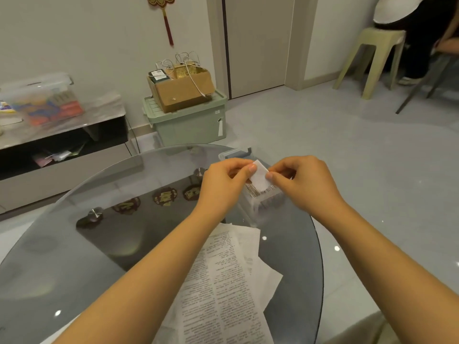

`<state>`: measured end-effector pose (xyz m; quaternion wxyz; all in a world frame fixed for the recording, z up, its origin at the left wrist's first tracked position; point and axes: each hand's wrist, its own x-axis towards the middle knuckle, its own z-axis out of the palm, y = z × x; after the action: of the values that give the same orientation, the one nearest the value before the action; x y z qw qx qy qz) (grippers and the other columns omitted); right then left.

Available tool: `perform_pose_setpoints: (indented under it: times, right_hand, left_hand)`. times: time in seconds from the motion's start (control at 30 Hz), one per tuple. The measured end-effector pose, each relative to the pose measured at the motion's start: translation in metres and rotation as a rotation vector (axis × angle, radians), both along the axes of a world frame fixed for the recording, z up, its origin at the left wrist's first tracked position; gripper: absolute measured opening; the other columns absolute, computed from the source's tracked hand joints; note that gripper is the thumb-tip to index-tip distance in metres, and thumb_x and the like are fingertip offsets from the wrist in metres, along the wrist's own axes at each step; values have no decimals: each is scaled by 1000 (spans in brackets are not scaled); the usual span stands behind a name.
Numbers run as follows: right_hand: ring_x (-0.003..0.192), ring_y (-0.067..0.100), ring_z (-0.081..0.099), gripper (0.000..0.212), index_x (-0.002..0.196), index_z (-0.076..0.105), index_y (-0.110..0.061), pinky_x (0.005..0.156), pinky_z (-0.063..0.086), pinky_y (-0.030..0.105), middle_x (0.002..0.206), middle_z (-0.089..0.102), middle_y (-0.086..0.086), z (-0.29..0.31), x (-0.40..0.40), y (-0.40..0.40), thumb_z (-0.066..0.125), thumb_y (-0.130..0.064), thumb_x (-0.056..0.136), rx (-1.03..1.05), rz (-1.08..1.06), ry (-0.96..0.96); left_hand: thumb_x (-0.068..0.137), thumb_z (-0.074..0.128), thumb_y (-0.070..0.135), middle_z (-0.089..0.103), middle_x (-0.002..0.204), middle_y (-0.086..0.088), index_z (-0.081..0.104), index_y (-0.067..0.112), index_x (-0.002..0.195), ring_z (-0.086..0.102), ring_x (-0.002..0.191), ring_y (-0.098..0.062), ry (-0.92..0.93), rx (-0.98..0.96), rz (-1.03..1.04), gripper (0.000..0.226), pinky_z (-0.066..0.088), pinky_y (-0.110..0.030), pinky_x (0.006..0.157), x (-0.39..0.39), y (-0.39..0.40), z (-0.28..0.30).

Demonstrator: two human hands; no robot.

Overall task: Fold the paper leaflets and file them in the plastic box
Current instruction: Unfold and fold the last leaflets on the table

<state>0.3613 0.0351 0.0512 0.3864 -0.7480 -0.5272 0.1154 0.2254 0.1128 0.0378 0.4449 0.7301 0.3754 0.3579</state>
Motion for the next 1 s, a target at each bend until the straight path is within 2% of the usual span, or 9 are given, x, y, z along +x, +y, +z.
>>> perform_pose_setpoints:
  times: [0.07,0.17,0.23,0.3,0.4,0.6,0.77,0.93,1.0]
  right_hand:
    - [67,6,59,10,90,74,-17,60,46,13,78,69,-1,-3,7,5,65,-21,86,19,-85,-45]
    - [79,19,63,14,91,74,-13,74,52,33,84,71,4,-8,14,11,62,-18,87,39,-181,-115]
    - [84,24,62,15,90,74,-11,75,52,36,84,71,6,-13,16,14,60,-15,86,39,-205,-158]
    - [87,27,61,16,91,73,-10,74,51,38,84,71,8,-16,16,17,60,-15,85,41,-218,-210]
    - [91,26,57,17,93,73,-11,73,48,35,84,70,8,-19,15,20,59,-18,87,23,-229,-288]
    - [95,24,51,21,104,68,-11,68,35,30,87,68,8,-18,14,20,55,-13,88,-16,-245,-400]
    - [91,28,50,17,91,70,-4,71,37,32,86,66,11,-17,7,21,55,-6,85,-62,-211,-549]
    - [101,25,45,25,101,70,-17,72,24,26,100,59,5,-8,3,24,48,-14,89,-266,-171,-711]
    - [103,27,45,27,105,68,-19,72,26,28,107,53,6,-5,5,23,47,-16,90,-328,-155,-704]
  left_hand:
    - [92,58,22,70,91,8,69,21,106,63,82,-2,116,84,-5,18,44,-7,70,10,6,-4]
    - [94,49,23,66,108,11,65,23,112,57,93,-6,401,375,7,24,27,-20,89,19,13,-8]
    - [91,38,27,63,117,10,65,24,113,50,106,-8,567,573,-81,35,15,-24,88,24,16,-7]
    - [83,25,33,59,125,10,64,26,118,44,111,-10,681,679,-208,52,14,-27,87,28,19,-7]
    - [81,16,34,54,130,10,59,28,123,39,108,-10,786,728,-359,61,18,-31,90,31,24,-10]
    - [80,16,37,51,122,3,55,25,122,36,104,-12,799,749,-370,58,23,-32,92,29,29,-12]
    - [80,17,36,53,113,2,59,20,110,31,95,-10,765,709,-345,54,24,-32,91,26,32,-17]
    - [79,18,36,55,115,2,59,19,114,40,101,-14,702,676,-343,57,25,-32,92,26,31,-20]
    - [79,21,35,55,120,3,55,21,121,42,104,-15,691,654,-341,56,22,-32,93,26,30,-19]
